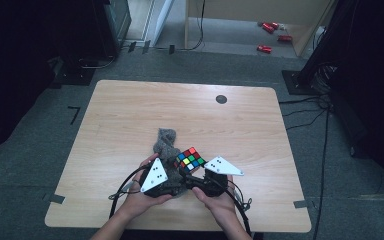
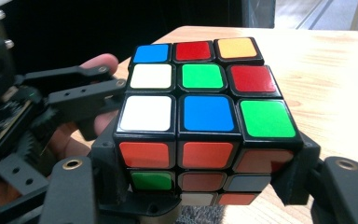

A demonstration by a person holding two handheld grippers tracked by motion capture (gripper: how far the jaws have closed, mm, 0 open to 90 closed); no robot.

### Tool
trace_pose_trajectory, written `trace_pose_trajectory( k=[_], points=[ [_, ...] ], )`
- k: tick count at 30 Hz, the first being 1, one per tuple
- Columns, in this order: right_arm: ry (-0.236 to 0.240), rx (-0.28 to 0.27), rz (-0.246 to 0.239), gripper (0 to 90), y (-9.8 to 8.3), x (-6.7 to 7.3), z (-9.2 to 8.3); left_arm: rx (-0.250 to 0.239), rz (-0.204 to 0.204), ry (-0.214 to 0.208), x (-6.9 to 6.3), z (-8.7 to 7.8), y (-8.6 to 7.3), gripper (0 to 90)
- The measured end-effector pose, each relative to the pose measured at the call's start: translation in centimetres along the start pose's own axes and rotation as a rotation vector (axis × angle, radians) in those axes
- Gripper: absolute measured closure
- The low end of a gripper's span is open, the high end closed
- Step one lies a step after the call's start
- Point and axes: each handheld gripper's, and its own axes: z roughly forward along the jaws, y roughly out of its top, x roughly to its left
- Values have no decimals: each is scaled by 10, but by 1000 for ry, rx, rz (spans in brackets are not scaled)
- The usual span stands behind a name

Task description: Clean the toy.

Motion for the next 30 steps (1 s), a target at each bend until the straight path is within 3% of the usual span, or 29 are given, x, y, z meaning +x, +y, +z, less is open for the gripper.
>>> trace_pose_trajectory(
  k=[9,12,15,20,23,30],
  points=[
    [30,1,46,279,3,-9,-3,13,16,7,6,-4,-4,353],
    [67,-3,76,270,7,-14,-6,5,21,4,8,-6,-4,354],
    [112,30,93,319,6,-15,-3,2,40,4,6,-7,-3,354],
    [108,32,141,342,6,-16,-3,8,26,16,4,-5,-3,351],
    [95,27,142,345,5,-14,-3,20,22,31,3,-2,-4,328],
    [128,33,192,345,3,-13,0,6,37,50,-1,-1,-4,320]
  ],
)
